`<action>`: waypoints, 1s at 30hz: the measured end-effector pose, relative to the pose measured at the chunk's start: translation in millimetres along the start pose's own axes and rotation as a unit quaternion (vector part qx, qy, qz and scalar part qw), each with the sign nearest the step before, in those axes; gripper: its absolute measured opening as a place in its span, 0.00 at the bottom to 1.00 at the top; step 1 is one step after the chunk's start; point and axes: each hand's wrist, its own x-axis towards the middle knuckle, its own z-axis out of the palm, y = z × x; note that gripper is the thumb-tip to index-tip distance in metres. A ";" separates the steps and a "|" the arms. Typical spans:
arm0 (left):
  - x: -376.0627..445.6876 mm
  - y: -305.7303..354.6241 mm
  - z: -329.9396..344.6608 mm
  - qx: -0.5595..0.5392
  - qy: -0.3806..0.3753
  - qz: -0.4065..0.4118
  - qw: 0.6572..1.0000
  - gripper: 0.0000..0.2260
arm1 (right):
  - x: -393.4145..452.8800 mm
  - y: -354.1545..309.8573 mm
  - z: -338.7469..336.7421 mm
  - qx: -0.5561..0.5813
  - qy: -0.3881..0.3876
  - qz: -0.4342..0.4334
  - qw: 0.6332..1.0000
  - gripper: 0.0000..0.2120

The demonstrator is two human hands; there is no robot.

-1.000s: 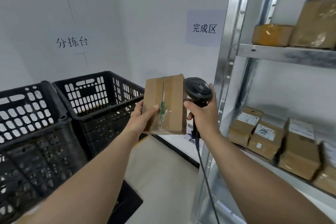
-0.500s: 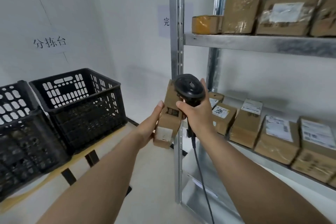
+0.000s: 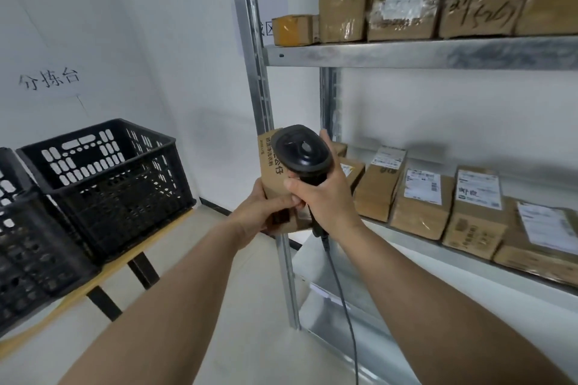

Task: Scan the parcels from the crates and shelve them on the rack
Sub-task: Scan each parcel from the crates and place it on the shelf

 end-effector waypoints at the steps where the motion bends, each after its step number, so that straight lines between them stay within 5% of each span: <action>1: 1.3 1.6 3.0 0.012 0.000 0.002 1.000 0.44 | -1.4 -1.7 -4.0 0.001 0.002 -0.001 1.000 0.48; 6: 8.3 2.4 10.3 0.015 0.000 0.006 1.000 0.40 | -13.4 -10.5 -11.8 0.002 0.008 0.017 1.000 0.48; 10: 6.0 -2.2 2.2 -0.035 0.020 0.005 0.999 0.22 | -21.5 -12.6 -11.8 0.013 0.032 0.048 0.998 0.42; 17: 1.7 -2.1 -41.4 -0.042 0.099 0.053 0.993 0.25 | -55.2 -14.4 7.5 -0.036 0.083 0.086 0.992 0.33; 30: 10.0 -16.6 -65.3 -0.019 0.067 0.050 0.996 0.23 | -90.1 -28.7 58.3 -0.021 0.071 0.055 0.996 0.38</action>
